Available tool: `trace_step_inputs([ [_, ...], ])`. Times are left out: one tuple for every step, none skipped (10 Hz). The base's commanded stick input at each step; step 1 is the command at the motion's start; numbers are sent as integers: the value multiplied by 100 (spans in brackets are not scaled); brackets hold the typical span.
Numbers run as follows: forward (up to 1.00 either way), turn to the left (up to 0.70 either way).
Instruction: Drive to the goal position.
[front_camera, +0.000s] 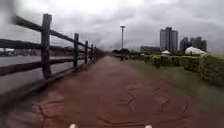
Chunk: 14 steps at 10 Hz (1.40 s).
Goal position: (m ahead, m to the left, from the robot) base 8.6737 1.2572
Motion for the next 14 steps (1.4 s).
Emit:
trace_step_inputs([
  [85,1],
  [85,1],
  [85,1],
  [85,1],
  [85,1],
  [85,1],
  [85,1],
  [85,1],
  [85,1],
  [85,1],
  [85,1],
  [85,-1],
  [85,-8],
  [85,-18],
])
